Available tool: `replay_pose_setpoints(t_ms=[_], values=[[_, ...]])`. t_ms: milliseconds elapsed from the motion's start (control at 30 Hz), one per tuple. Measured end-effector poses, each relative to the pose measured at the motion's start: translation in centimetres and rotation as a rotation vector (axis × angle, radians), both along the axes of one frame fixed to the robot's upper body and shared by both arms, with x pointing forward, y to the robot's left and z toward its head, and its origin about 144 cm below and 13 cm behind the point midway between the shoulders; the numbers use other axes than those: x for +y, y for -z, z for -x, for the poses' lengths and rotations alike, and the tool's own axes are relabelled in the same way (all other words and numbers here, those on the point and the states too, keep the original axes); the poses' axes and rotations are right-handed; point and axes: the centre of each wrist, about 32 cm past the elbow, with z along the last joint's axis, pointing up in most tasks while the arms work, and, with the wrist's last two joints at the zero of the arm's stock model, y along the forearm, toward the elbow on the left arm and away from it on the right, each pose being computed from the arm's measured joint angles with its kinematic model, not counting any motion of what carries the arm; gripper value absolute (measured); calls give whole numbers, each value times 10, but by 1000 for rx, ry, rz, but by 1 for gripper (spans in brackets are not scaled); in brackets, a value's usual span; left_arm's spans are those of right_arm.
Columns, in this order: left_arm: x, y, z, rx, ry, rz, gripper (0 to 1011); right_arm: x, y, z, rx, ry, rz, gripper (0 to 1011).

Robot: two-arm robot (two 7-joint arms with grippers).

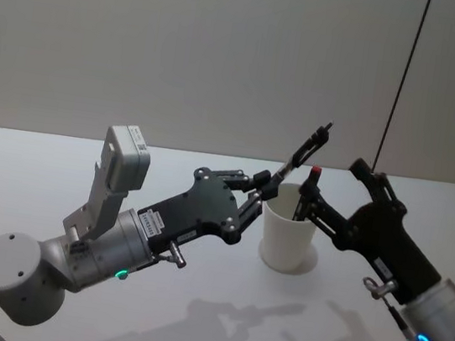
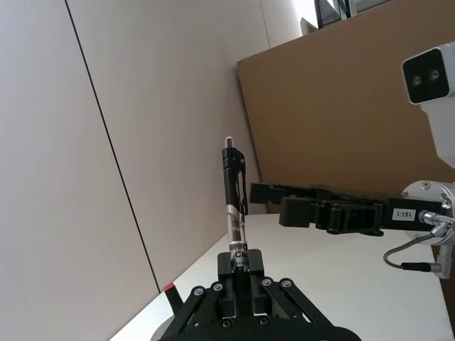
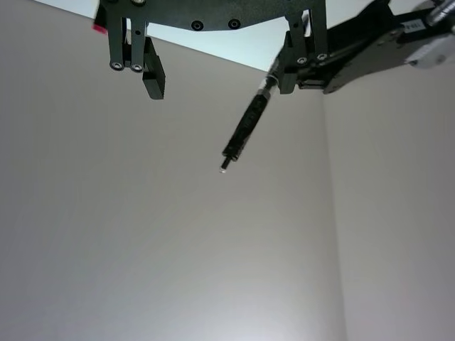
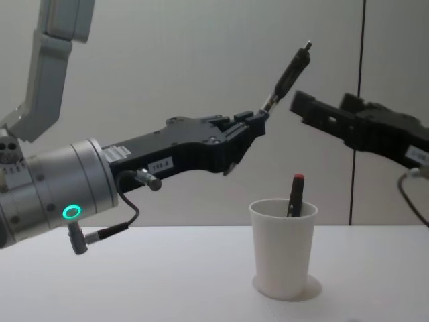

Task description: Place the pen into the pen holder.

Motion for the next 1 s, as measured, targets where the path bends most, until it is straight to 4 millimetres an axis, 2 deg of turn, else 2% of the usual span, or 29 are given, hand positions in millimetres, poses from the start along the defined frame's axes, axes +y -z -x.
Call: replay_pose_setpoints(t_ms=[300,833,900,1000], values=[[0,0,0,0,0,0,137,9,-2,-18,15,-107,-86,1002],[0,0,0,0,0,0,137,18,-3,-34,26,-171,-184,1002],[0,0,0,0,0,0,136,18,-3,-35,27,-175,-190,980],[0,0,0,0,0,0,136,20,-3,-38,30,-184,-202,894]])
